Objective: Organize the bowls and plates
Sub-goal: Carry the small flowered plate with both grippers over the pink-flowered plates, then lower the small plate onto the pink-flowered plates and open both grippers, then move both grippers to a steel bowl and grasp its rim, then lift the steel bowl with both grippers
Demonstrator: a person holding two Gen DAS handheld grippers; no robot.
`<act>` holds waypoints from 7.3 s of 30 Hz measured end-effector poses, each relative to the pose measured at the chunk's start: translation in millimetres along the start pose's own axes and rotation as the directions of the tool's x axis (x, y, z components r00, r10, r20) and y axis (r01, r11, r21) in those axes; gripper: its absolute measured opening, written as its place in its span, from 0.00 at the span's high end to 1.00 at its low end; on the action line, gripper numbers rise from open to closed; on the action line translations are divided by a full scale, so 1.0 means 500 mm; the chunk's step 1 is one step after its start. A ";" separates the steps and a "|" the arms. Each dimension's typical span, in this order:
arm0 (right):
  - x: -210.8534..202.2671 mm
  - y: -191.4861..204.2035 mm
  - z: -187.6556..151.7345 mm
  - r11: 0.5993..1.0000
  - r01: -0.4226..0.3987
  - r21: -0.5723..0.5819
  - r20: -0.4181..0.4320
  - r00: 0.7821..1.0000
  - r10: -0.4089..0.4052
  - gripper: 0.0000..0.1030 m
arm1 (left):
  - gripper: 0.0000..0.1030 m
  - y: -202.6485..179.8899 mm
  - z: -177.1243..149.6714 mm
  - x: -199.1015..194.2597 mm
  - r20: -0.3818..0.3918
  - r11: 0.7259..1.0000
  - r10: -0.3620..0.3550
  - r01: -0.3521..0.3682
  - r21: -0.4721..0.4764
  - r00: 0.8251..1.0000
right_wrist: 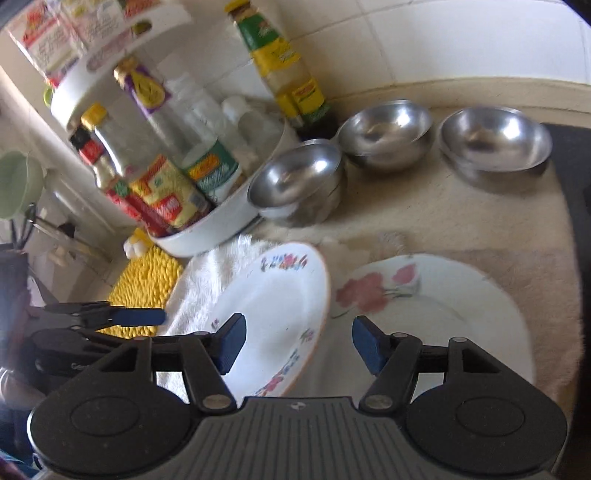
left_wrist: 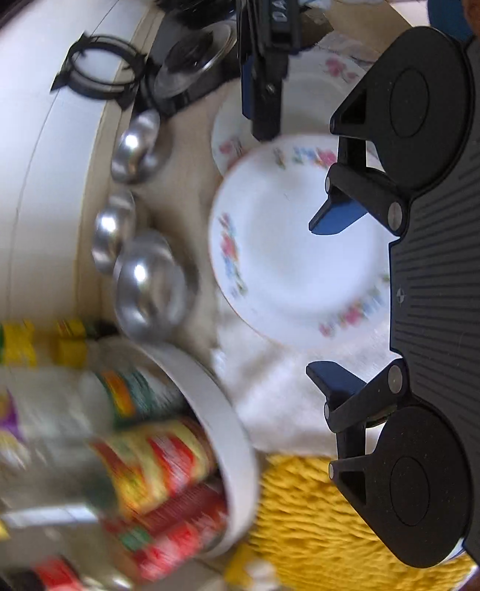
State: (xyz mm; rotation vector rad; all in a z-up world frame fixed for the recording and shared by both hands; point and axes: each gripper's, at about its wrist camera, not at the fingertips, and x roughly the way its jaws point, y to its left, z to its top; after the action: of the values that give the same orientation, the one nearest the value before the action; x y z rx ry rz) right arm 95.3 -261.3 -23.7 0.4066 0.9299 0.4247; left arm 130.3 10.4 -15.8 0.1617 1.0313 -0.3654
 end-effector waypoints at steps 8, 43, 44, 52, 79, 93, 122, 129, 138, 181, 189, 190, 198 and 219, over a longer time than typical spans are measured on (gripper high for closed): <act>0.038 0.022 -0.005 0.999 0.017 -0.028 -0.083 0.996 -0.019 0.35 | 0.15 0.044 -0.027 0.081 -0.072 0.977 -0.181 0.171 -0.129 0.981; 0.041 0.001 -0.009 0.999 0.025 -0.039 -0.097 0.995 -0.029 0.37 | 0.09 0.067 0.023 0.115 -0.018 0.933 -0.348 0.344 -0.101 0.937; 0.040 0.005 -0.009 0.999 0.025 -0.045 -0.095 0.995 -0.029 0.37 | 0.09 0.062 0.025 0.114 -0.017 0.933 -0.350 0.347 -0.092 0.937; 0.018 -0.008 -0.011 0.987 0.142 -0.080 -0.065 0.987 -0.147 0.39 | 0.38 0.025 0.035 0.104 -0.044 0.875 -0.482 0.479 -0.062 0.875; -0.016 -0.007 -0.013 0.998 0.066 -0.018 -0.042 0.997 -0.066 0.36 | 0.22 0.026 0.063 0.119 -0.078 0.898 -0.440 0.440 -0.017 0.895; -0.088 -0.098 -0.049 0.989 0.143 0.032 0.055 0.988 -0.145 0.38 | 0.18 -0.085 0.072 0.107 -0.085 0.829 -0.558 0.560 -0.003 0.826; -0.113 -0.270 0.215 0.970 0.243 0.007 0.090 0.966 -0.242 0.37 | 0.13 -0.112 0.212 0.077 0.114 0.945 -0.262 0.279 -0.171 0.958; -0.067 -0.353 0.301 0.968 0.252 0.003 0.010 0.968 -0.252 0.50 | 0.40 -0.219 0.299 0.188 -0.009 0.965 -0.238 0.235 -0.121 0.971; 0.026 -0.409 0.316 0.987 0.159 0.011 -0.105 0.982 -0.156 0.59 | 0.48 -0.268 0.343 0.253 -0.019 0.965 -0.203 0.196 -0.172 0.979; -0.064 -0.300 0.251 0.990 0.090 -0.106 -0.149 0.983 -0.106 0.55 | 0.44 -0.195 0.245 0.155 -0.065 0.983 -0.137 0.128 -0.134 0.988; 0.003 -0.257 0.361 0.987 0.088 -0.133 -0.093 0.991 -0.101 0.52 | 0.30 -0.156 0.348 0.112 0.062 0.995 -0.016 0.022 -0.101 0.998; 0.018 -0.254 0.373 0.988 0.088 -0.127 -0.091 0.991 -0.100 0.52 | 0.29 -0.153 0.366 0.122 0.056 0.996 -0.003 0.008 -0.094 0.998; 0.140 -0.261 0.412 0.993 0.095 -0.075 -0.158 0.982 -0.106 0.50 | 0.18 -0.110 0.437 0.215 0.002 0.992 0.056 -0.056 -0.116 0.998; 0.161 -0.278 0.422 0.999 0.043 -0.027 -0.171 0.984 -0.047 0.69 | 0.58 -0.116 0.437 0.286 -0.080 0.997 0.049 -0.053 -0.052 0.996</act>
State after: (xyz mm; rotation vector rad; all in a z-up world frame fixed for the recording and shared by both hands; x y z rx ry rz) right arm 337.5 -368.9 -35.7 0.3304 1.0981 0.4339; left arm 350.8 -140.3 -25.4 0.1549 1.1119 -0.2860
